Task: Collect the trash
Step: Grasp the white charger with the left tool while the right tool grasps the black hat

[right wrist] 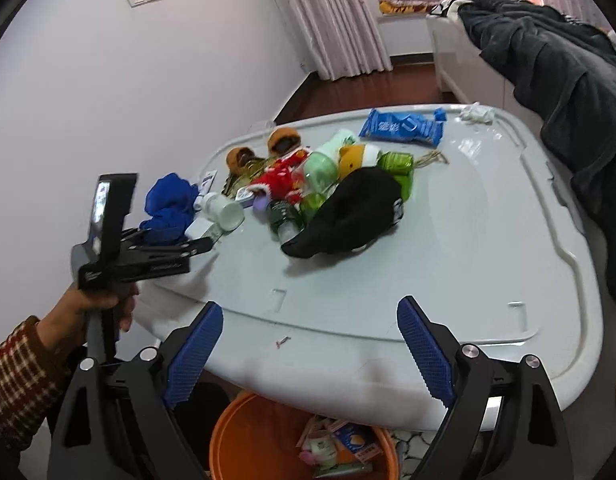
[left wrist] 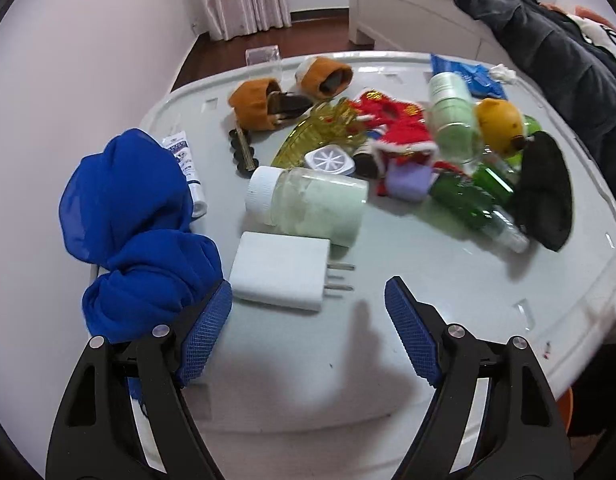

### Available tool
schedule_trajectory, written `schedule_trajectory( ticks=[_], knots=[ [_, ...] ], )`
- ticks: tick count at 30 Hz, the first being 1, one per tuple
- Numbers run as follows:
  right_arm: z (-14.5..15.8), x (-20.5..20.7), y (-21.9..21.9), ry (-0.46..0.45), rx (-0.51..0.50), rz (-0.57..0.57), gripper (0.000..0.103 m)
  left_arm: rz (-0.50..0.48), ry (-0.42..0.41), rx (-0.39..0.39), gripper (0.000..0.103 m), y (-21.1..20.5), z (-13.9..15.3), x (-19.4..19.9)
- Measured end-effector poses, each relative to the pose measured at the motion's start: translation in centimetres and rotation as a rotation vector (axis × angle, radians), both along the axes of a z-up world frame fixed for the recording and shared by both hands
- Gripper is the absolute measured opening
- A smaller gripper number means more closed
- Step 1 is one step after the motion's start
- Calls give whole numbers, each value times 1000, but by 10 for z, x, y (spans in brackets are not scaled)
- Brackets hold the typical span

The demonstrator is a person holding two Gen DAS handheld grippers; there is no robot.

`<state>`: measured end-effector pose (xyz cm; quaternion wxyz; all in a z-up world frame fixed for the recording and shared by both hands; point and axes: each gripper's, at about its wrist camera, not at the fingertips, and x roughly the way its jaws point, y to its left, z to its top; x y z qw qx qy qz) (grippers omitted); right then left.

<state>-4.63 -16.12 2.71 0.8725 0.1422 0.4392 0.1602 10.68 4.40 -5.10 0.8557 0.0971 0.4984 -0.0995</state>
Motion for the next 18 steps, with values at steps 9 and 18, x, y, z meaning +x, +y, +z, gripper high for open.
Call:
schedule_trajectory(
  ticks=[9, 18],
  knots=[
    [5, -4, -5, -19, -9, -7, 91, -6, -35, 100, 70, -9, -14, 8],
    [4, -3, -1, -24, -17, -1, 91, 55, 16, -1, 36, 5, -13, -3]
  ],
)
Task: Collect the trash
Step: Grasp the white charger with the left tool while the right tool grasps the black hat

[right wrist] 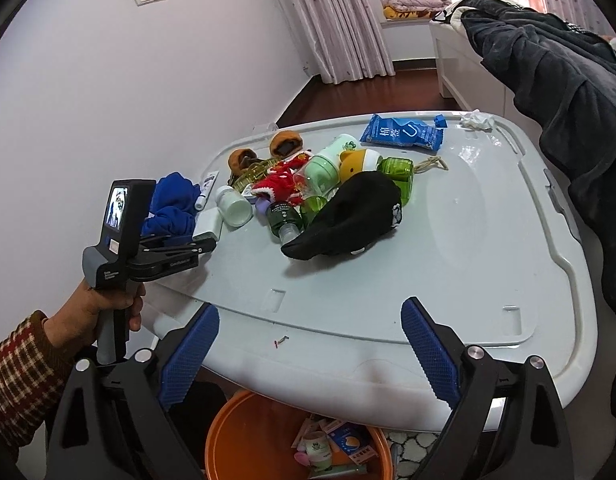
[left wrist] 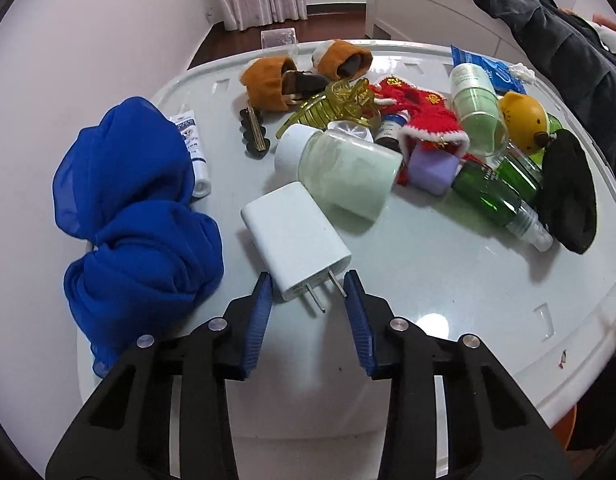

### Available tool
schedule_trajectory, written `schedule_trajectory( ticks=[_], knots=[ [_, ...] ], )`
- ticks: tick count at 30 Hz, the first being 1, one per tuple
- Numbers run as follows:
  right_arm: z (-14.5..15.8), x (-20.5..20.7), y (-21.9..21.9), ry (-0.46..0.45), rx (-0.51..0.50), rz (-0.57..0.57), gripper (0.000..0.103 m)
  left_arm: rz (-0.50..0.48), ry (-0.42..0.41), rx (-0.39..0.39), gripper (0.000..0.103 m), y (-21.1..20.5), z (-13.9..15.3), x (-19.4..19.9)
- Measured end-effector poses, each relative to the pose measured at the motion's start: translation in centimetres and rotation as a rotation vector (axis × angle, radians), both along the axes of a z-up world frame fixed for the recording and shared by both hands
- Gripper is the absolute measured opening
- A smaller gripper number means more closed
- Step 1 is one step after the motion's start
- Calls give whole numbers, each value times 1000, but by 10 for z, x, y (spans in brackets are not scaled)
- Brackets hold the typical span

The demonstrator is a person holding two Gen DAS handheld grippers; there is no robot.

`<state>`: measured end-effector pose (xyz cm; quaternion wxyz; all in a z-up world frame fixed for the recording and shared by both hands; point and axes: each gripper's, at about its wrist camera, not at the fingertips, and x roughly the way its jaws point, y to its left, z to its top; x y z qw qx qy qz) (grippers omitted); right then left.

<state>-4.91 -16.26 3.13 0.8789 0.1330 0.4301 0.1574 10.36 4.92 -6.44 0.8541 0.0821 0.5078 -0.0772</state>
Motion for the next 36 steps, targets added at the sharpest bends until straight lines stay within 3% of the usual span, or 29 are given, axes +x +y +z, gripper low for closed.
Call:
schedule_trajectory(
  ticks=[7, 11, 14, 17, 18, 19, 23, 27, 32, 36],
  knots=[
    [-3, 1, -1, 7, -1, -6, 91, 42, 23, -42, 39, 4, -1, 4],
    [-5, 2, 2, 9, -11, 1, 91, 107, 11, -60, 65, 2, 3, 10],
    [-6, 3, 2, 14, -5, 3, 91, 159, 2, -72, 71, 2, 6, 15],
    [-6, 3, 3, 16, -1, 10, 91, 191, -8, -67, 70, 2, 3, 22],
    [-5, 3, 3, 13, -3, 13, 91, 197, -7, -55, 53, 2, 1, 24],
    [-5, 2, 3, 11, -5, 15, 91, 194, 6, -43, 44, 1, -3, 26],
    [-3, 2, -1, 3, -15, 5, 91, 214, -12, -34, 42, 7, 0, 20],
    [-3, 4, -8, 3, -18, -25, 91, 182, -71, -51, 41, 7, 21, -4],
    [-9, 20, -12, 5, -32, -73, 91, 113, -92, -134, 41, -8, 37, -44],
    [-16, 53, -11, 49, 27, -108, 91, 37, -83, -203, 41, -28, 35, -71]
  ],
)
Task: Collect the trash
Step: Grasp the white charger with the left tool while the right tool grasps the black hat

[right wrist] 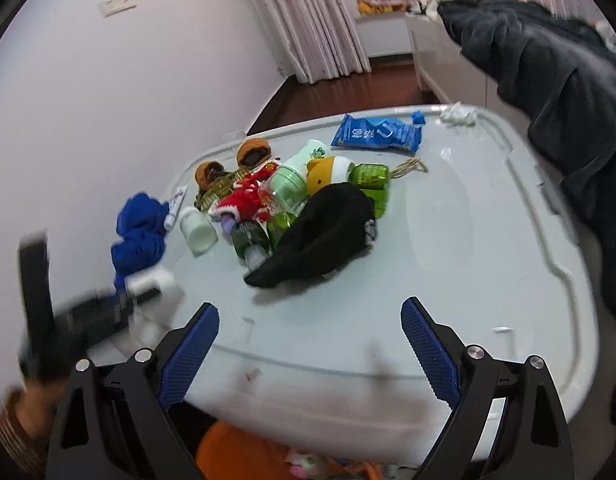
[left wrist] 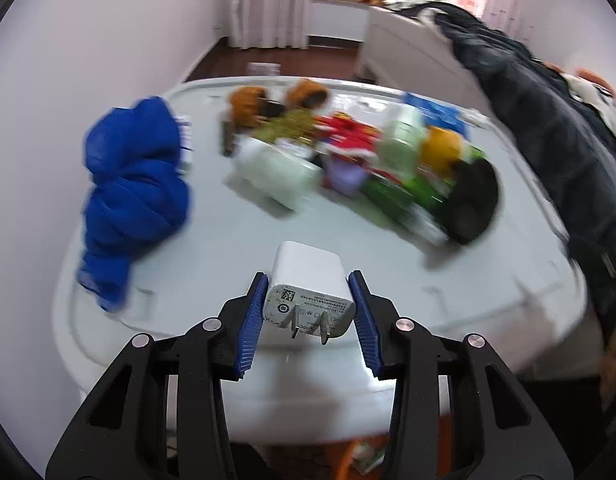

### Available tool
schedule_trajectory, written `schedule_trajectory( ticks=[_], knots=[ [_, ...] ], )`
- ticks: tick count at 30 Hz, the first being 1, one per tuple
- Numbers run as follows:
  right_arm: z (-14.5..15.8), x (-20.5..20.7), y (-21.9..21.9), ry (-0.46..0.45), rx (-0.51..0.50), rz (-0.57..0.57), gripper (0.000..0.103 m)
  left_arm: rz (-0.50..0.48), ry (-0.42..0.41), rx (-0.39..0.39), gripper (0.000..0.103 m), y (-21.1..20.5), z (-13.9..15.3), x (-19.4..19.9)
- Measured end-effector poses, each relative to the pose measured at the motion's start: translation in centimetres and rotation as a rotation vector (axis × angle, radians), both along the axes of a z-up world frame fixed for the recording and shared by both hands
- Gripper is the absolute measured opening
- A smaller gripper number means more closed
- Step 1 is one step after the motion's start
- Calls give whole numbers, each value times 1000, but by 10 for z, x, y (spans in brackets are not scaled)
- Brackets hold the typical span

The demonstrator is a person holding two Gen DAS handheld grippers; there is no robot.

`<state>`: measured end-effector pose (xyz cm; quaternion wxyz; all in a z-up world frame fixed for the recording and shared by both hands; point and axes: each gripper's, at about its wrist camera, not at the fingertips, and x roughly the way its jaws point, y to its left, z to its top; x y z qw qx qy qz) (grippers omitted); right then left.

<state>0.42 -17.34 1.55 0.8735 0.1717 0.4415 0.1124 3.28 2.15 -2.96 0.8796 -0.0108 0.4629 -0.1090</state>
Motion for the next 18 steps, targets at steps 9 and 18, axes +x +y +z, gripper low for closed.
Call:
schedule_trajectory(
  ticks=[9, 18],
  knots=[
    [-33, 76, 14, 87, 3, -84, 91, -110, -38, -3, 41, -17, 0, -15],
    [-56, 98, 28, 117, -91, -49, 31, -116, -40, -44, 41, -7, 4, -19]
  ],
)
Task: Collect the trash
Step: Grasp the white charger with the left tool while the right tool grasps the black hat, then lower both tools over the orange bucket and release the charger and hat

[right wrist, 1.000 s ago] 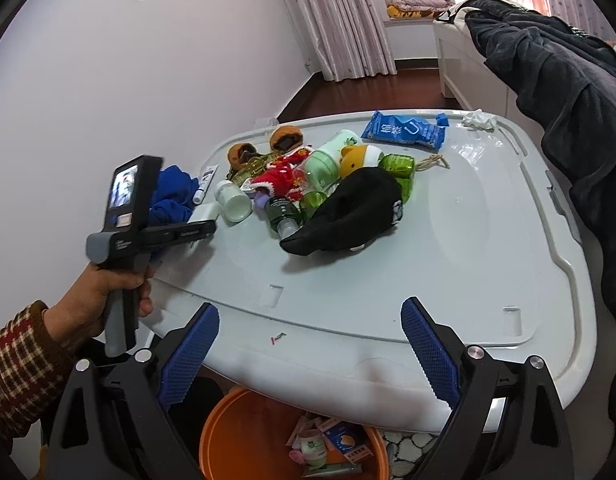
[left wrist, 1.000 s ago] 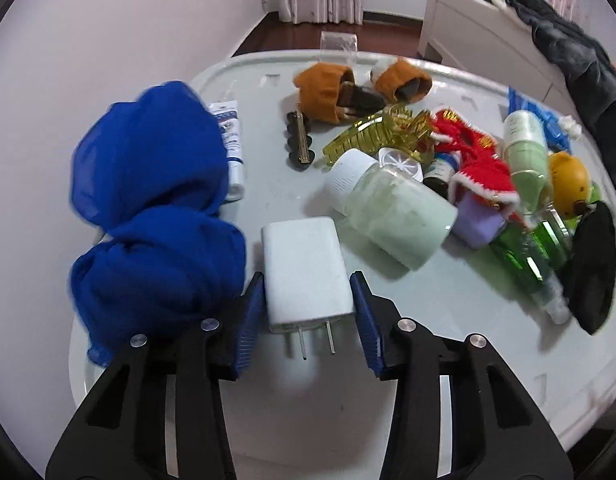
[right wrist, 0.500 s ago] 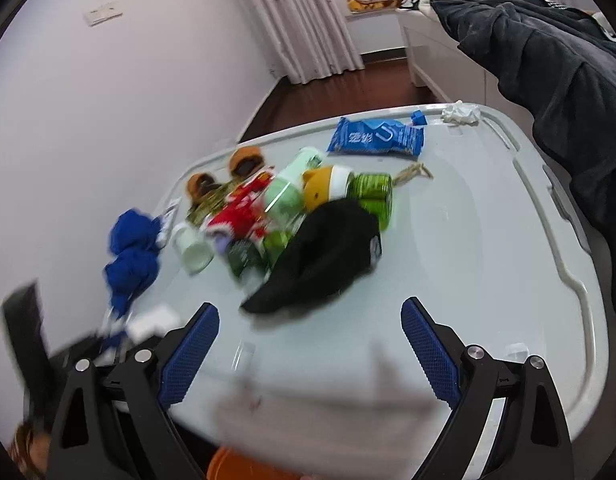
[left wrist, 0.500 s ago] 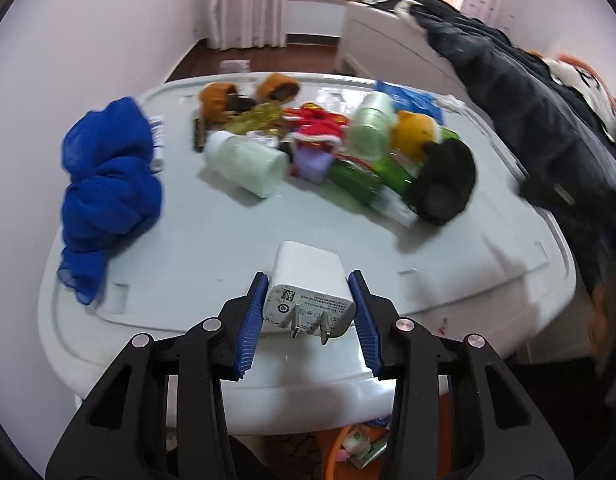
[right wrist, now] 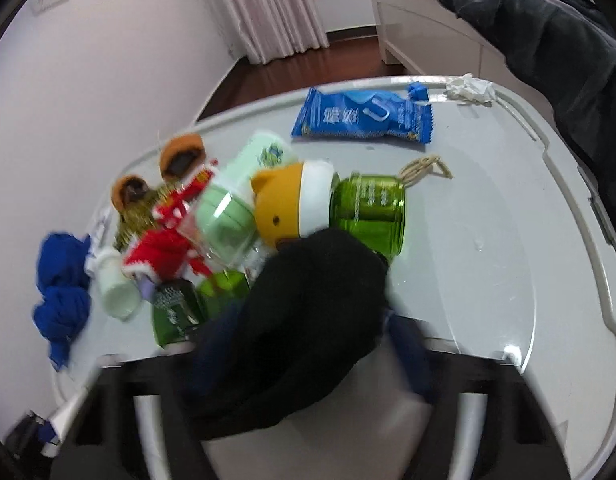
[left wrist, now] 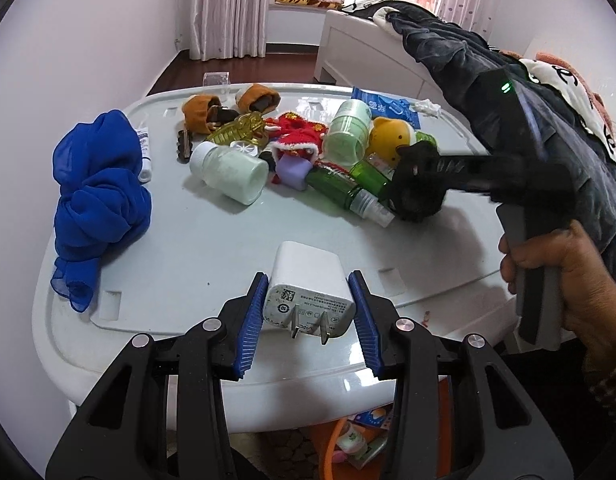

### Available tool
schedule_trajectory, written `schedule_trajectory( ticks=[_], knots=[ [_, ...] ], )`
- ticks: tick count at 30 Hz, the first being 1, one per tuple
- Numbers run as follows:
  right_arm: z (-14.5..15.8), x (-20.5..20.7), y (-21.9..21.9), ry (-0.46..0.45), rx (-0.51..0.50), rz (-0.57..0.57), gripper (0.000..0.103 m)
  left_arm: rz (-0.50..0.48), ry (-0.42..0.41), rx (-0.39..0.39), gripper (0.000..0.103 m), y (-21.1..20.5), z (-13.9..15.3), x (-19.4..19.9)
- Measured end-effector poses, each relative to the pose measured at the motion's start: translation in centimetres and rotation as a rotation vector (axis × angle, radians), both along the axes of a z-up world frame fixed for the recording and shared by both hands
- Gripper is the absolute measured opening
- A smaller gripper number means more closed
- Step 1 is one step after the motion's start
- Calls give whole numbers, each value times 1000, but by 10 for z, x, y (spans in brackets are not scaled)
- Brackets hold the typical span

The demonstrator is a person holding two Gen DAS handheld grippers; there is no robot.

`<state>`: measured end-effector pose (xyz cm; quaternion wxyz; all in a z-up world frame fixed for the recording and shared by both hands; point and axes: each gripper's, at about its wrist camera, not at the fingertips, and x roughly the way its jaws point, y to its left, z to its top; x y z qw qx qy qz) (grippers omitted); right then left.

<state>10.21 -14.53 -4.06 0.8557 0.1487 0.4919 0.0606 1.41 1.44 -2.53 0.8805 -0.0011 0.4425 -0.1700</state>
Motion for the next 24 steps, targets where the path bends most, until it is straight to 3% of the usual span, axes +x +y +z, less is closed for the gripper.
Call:
schedule_trajectory(
  ticks=[3, 8, 16, 20, 24],
  knots=[
    [10, -4, 10, -41, -84, 35, 14, -14, -3, -6, 41, -3, 1, 0],
    [29, -23, 15, -86, -125, 76, 14, -34, -3, -13, 41, -4, 1, -2],
    [71, -97, 9, -128, -57, 125, 14, -124, -5, -32, 41, -12, 10, -24],
    [64, -160, 19, -66, -28, 199, 15, -245, 60, -18, 41, -30, 3, -64],
    [22, -215, 25, 68, -9, 236, 17, -324, 201, -19, 41, -42, -21, -107]
  ],
)
